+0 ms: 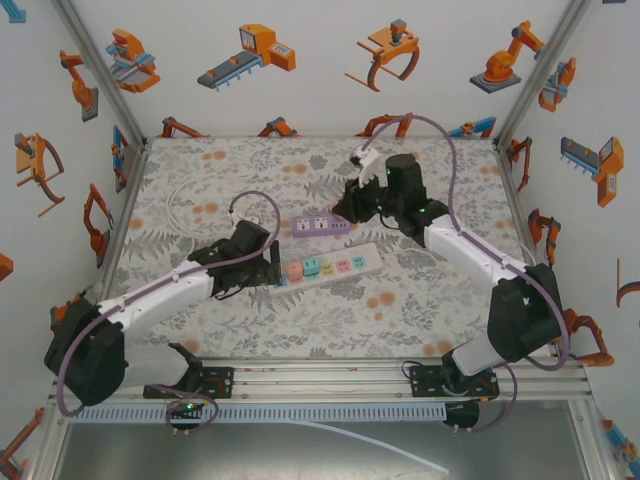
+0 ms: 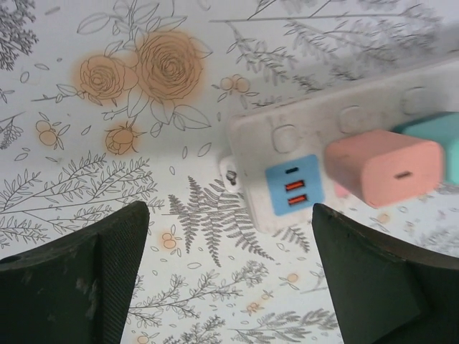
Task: Pull the plug off the socket
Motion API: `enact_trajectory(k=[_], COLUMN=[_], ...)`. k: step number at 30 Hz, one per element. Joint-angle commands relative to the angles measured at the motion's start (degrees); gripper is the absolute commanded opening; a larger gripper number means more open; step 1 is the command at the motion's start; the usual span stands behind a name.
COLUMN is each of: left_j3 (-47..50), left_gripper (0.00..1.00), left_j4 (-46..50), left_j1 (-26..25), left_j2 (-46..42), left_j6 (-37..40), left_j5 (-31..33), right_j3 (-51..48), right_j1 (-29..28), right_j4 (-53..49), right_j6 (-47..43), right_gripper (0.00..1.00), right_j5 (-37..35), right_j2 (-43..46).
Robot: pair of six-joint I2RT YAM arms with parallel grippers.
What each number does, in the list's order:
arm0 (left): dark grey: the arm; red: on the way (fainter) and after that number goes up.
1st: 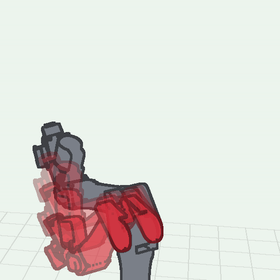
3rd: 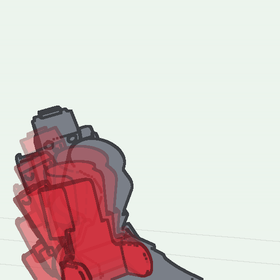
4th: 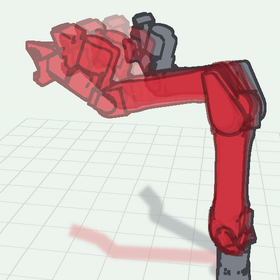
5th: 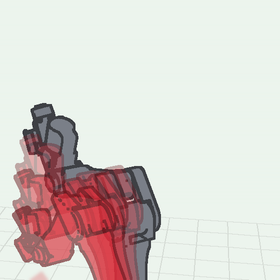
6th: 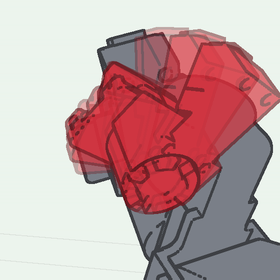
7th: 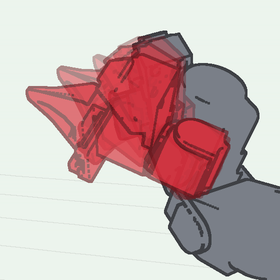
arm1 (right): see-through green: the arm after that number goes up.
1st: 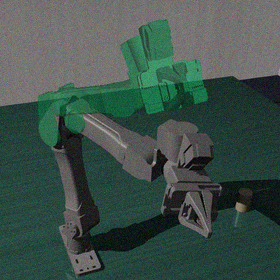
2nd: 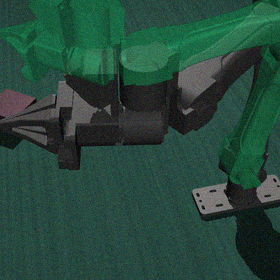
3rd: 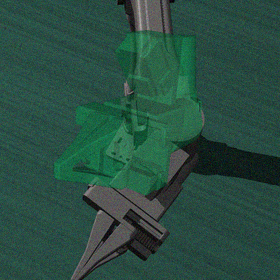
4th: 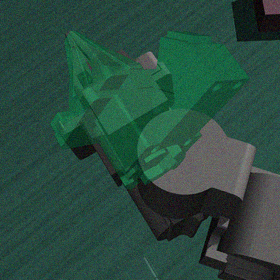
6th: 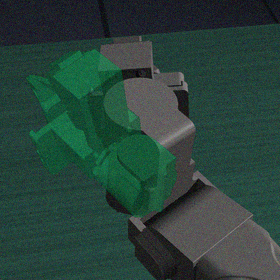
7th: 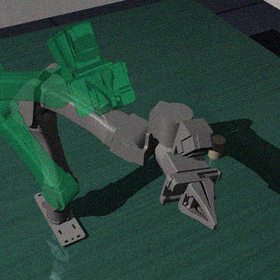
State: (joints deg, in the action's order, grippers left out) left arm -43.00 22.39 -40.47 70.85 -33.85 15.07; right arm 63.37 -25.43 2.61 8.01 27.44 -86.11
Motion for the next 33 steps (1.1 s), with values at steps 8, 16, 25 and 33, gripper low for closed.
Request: enact_trajectory(k=[8, 16, 25, 33], left_j3=[-1.9, -1.3, -0.3, 0.5], left_gripper=[0.89, 0.93, 0.97, 0.97], left_j4=[-4.1, -10.2, -9.2, -7.6], left_j1=[0.0, -1.4, -3.0, -3.0], left_j2=[-16.2, -24.2, -28.6, -29.8], left_j6=[6.8, 10.0, 11.6, 11.5], left_j5=[-16.8, -27.8, -26.5, -24.3], right_j3=[-4.9, -4.5, -2.1, -1.1], right_j1=[15.4, 18.9, 19.1, 19.1], right_j4=[7.4, 9.5, 11.7, 14.1], right_j6=[35.6, 38.3, 38.9, 39.1], right_gripper=[0.16, 0.17, 0.19, 0.27], right_j5=[-9.1, -11.8, -13.4, -13.3], right_j2=[-2.0, -10.6, -19.4, -24.3])
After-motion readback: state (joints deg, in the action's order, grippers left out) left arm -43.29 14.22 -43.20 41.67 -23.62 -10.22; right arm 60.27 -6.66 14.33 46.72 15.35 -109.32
